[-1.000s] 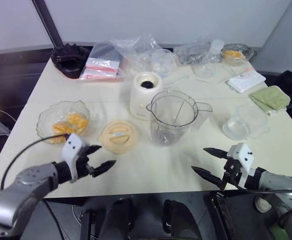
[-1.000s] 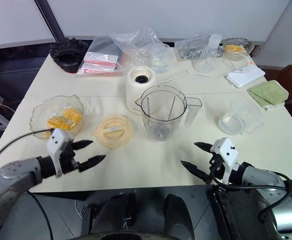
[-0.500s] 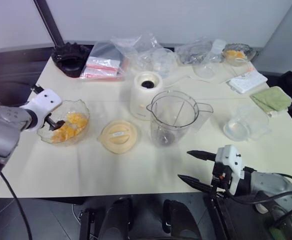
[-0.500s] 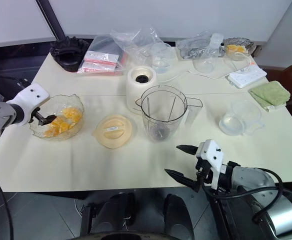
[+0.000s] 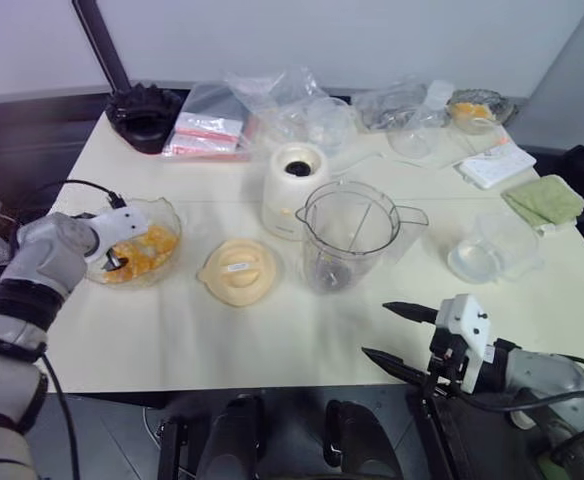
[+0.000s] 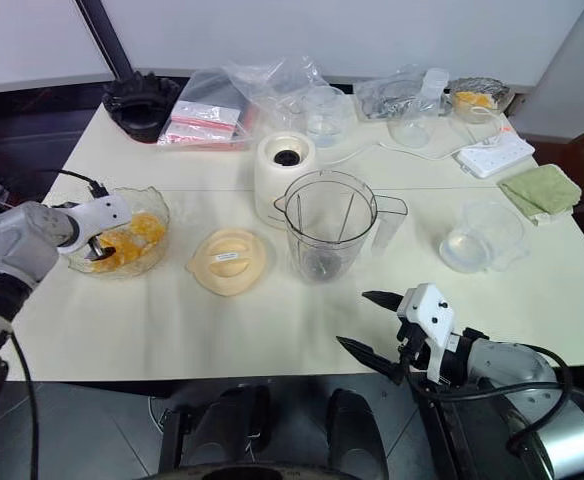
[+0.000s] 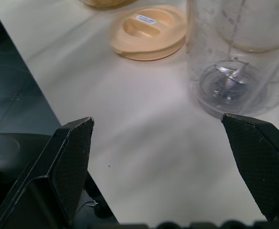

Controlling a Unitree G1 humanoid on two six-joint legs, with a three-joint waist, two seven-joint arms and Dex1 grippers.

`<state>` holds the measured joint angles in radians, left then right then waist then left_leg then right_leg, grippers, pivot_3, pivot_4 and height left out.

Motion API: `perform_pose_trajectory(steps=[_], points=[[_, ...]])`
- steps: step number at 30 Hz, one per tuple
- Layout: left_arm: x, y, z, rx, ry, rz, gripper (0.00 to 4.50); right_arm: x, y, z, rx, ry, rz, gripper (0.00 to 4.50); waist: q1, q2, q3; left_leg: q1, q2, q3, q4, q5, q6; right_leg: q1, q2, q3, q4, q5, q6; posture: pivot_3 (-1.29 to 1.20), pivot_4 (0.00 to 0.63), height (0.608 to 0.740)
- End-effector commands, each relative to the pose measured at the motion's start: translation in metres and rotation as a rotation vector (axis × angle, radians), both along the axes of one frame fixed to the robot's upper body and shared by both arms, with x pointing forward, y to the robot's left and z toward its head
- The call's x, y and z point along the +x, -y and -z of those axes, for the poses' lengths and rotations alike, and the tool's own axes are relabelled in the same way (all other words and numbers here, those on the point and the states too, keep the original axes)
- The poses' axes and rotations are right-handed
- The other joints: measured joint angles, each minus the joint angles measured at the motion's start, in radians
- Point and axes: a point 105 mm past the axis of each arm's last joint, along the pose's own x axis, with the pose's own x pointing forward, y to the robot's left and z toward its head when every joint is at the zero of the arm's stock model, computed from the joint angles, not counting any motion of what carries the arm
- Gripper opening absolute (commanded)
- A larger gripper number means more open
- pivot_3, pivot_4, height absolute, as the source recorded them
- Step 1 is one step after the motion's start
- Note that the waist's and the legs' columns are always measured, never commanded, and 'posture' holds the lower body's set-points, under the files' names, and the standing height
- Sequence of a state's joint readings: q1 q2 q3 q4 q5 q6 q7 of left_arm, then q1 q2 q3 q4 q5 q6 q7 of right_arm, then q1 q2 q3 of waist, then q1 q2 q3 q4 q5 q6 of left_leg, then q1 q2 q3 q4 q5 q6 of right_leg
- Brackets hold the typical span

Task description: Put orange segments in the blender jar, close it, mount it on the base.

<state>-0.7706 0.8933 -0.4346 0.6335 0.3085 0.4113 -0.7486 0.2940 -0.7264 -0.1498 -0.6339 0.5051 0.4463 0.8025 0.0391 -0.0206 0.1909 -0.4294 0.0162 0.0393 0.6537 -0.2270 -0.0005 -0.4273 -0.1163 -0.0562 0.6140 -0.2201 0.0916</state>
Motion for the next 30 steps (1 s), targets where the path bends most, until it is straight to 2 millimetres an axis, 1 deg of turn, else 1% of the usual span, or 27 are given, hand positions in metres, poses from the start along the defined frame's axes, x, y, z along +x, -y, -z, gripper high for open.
perform_pose_trajectory(steps=[1,3,9,11,13,15,20,28,30], points=[[0.005,-0.003,-0.016,-0.07,0.042,-0.048,4.42,-0.001,-0.004,-0.012,0.006,0.048,0.0,4.47,0.0,-0.001,0.0,0.0,0.0,0.0,0.0,0.0,0.0,0.0,0.0,0.0,0.001,0.0,0.0,0.0,0.15,0.74],[0.006,0.001,-0.015,-0.109,0.032,-0.051,4.42,0.0,-0.004,-0.013,0.005,0.049,0.006,4.47,0.001,-0.001,0.0,0.0,0.0,-0.001,0.0,0.0,0.0,0.0,0.0,0.0,0.002,0.0,0.0,0.0,0.15,0.74],[0.009,-0.019,-0.004,0.044,0.054,-0.099,4.42,0.003,-0.006,-0.013,0.007,0.055,0.018,4.47,0.001,-0.002,0.0,0.0,0.0,-0.001,0.002,0.0,0.0,0.0,0.0,0.0,0.004,0.001,0.001,0.0,0.15,0.74],[0.011,-0.024,-0.003,0.096,0.068,-0.108,4.42,0.004,-0.006,-0.013,0.007,0.057,0.022,4.47,0.001,-0.002,0.0,0.0,0.0,-0.001,0.004,0.0,0.0,0.001,0.0,0.0,0.005,0.001,0.002,0.0,0.15,0.74],[0.013,-0.026,-0.001,0.12,0.081,-0.116,4.42,0.005,-0.006,-0.013,0.009,0.06,0.028,4.47,0.0,-0.002,0.0,0.0,0.0,-0.001,0.005,0.0,0.0,0.001,0.0,0.0,0.005,0.001,0.002,0.0,0.15,0.74],[0.015,-0.025,0.001,0.104,0.093,-0.126,4.42,0.006,-0.007,-0.014,0.013,0.062,0.033,4.47,0.001,-0.001,0.0,0.0,0.0,-0.001,0.005,0.0,0.0,0.001,0.0,0.0,0.005,0.001,0.002,0.0,0.15,0.74],[0.022,-0.014,0.008,0.077,0.14,-0.094,4.42,0.007,-0.01,-0.015,0.018,0.064,0.04,4.47,0.002,0.001,-0.002,0.002,0.001,-0.002,0.007,0.0,0.0,0.001,0.0,0.0,0.008,0.001,0.002,0.0,0.15,0.74],[0.039,0.01,-0.002,-0.002,0.282,-0.019,4.42,0.009,-0.015,-0.017,0.02,0.068,0.043,4.47,0.003,0.002,-0.003,0.002,0.002,-0.002,0.01,0.0,0.0,0.002,-0.002,-0.001,0.011,0.0,0.003,0.0,0.15,0.74],[0.039,0.013,0.002,-0.086,0.275,-0.061,4.42,0.009,-0.015,-0.017,0.018,0.068,0.044,4.47,0.003,0.001,-0.002,0.001,0.002,-0.002,0.01,0.0,0.0,0.002,-0.002,-0.001,0.01,0.001,0.001,0.0,0.15,0.74]])
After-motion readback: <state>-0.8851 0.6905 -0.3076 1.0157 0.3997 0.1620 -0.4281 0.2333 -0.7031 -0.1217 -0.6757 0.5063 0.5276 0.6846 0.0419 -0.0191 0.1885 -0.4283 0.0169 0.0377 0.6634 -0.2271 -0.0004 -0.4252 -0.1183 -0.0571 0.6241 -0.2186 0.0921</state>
